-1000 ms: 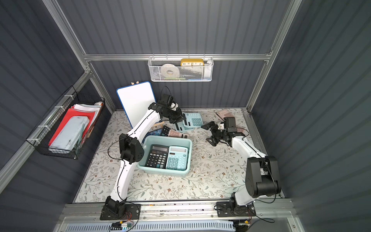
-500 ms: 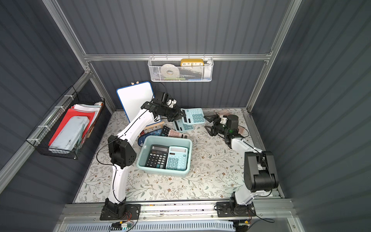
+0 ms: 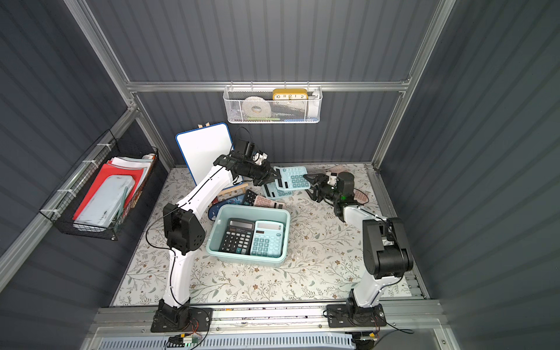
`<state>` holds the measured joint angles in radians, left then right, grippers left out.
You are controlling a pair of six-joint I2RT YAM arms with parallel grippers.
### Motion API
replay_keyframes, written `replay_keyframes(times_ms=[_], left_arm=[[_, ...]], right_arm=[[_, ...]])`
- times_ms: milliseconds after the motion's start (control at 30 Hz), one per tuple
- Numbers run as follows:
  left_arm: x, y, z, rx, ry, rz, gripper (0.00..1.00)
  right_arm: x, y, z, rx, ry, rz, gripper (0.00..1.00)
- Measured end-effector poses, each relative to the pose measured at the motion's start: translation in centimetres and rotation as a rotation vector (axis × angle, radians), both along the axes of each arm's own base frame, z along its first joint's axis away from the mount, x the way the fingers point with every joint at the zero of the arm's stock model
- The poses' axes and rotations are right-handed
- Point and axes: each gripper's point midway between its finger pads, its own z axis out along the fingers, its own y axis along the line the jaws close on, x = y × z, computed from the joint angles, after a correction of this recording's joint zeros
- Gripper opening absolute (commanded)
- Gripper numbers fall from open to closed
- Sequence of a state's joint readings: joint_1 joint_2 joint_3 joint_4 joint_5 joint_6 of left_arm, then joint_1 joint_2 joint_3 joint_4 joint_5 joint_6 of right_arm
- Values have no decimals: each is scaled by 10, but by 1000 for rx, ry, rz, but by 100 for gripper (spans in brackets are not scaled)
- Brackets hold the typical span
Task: Put the calculator in the storage box
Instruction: Pick up the calculator at the center of the board.
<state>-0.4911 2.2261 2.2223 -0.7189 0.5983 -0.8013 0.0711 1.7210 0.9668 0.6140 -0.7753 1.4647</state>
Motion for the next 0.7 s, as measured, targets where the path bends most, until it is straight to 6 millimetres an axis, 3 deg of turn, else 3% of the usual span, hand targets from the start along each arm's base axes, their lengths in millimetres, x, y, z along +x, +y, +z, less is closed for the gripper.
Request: replay_keyframes(times_ms=[67, 200, 300, 367, 433, 500, 600, 700], left_arm=[[-1, -1, 1, -6, 3, -7, 0], [-3, -2, 3, -16, 11, -14, 0], [-3, 1, 4, -23, 33, -4, 0], [-3, 3, 5, -31, 52, 2, 2], [-3, 3, 5, -34, 57, 2, 8], [-3, 3, 6, -33, 61, 3, 19], [-3, 4, 6, -27, 50, -1, 57], [-2, 6, 11, -13, 25, 0, 73]], right_arm=[[0, 1, 0, -1, -2, 5, 37], [1, 2, 3, -2, -12, 11, 29], [1, 3, 7, -9, -45, 17, 17], [1, 4, 10, -14, -65, 22, 3], [1, 5, 11, -15, -70, 24, 0], [1, 5, 11, -16, -72, 25, 0], [2, 4, 11, -13, -63, 20, 0], [1, 3, 3, -23, -25, 17, 0]])
